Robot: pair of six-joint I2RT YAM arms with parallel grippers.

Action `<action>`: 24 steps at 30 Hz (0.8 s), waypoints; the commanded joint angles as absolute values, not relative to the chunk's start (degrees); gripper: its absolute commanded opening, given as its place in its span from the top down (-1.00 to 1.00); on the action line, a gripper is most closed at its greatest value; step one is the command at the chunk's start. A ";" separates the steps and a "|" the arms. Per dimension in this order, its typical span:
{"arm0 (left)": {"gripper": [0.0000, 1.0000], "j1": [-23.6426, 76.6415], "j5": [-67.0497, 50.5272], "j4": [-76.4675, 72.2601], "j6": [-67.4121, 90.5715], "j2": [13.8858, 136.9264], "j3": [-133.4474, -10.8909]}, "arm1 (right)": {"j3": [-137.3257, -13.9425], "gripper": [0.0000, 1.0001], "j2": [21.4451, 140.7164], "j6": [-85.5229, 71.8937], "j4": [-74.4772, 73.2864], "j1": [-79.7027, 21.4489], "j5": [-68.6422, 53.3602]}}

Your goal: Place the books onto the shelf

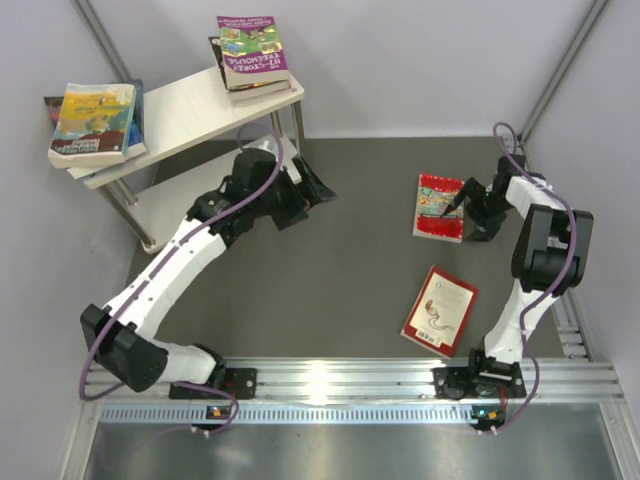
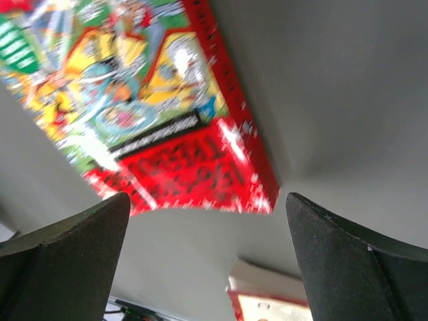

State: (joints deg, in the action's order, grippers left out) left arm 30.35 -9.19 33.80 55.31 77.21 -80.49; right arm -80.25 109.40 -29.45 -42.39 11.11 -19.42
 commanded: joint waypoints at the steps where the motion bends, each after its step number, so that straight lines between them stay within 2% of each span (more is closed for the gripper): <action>1: -0.96 32.43 -7.56 29.19 53.62 76.90 -77.79 | -80.86 -0.99 112.58 -29.88 -37.97 10.37 -19.17; 7: -0.97 34.10 -8.00 25.85 49.84 87.96 -77.95 | -84.37 -0.99 118.21 -29.44 -36.91 10.37 -18.02; 14: -0.97 34.37 -9.05 22.42 47.82 105.62 -88.84 | -93.76 -0.98 126.55 -29.09 -38.14 8.53 -17.23; 24: -0.98 34.37 -9.14 4.58 56.24 133.31 -105.01 | -104.23 -0.92 135.08 -29.36 -41.92 6.16 -17.14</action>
